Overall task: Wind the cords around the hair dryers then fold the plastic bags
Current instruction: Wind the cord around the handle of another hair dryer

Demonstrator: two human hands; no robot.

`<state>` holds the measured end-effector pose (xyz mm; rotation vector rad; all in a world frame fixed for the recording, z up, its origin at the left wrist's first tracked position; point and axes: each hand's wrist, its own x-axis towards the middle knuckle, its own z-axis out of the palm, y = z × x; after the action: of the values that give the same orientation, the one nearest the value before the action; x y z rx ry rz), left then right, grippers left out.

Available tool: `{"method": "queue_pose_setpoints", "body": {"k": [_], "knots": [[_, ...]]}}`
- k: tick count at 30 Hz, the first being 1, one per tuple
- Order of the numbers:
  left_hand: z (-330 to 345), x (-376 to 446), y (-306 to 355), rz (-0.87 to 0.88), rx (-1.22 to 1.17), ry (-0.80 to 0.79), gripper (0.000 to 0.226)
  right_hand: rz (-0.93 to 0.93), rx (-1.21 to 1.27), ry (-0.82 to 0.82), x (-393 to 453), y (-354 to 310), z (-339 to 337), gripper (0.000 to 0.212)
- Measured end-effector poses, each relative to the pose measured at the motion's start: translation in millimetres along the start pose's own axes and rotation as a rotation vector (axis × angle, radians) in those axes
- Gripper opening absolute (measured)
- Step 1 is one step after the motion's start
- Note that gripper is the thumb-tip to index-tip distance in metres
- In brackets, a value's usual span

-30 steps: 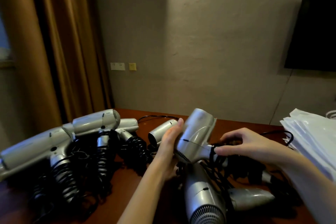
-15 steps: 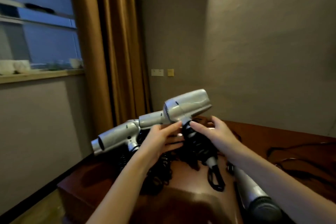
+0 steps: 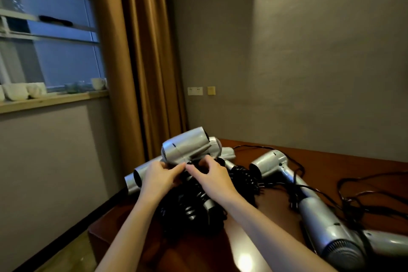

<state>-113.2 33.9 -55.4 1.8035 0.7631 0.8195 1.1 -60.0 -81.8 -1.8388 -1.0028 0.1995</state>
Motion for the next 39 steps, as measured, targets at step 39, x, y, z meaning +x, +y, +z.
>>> {"method": "queue_pose_setpoints", "body": {"k": [39], "knots": [[223, -65, 28, -0.139, -0.24, -0.469, 0.067, 0.154, -0.941, -0.299, -139, 126, -285, 0.053]]}}
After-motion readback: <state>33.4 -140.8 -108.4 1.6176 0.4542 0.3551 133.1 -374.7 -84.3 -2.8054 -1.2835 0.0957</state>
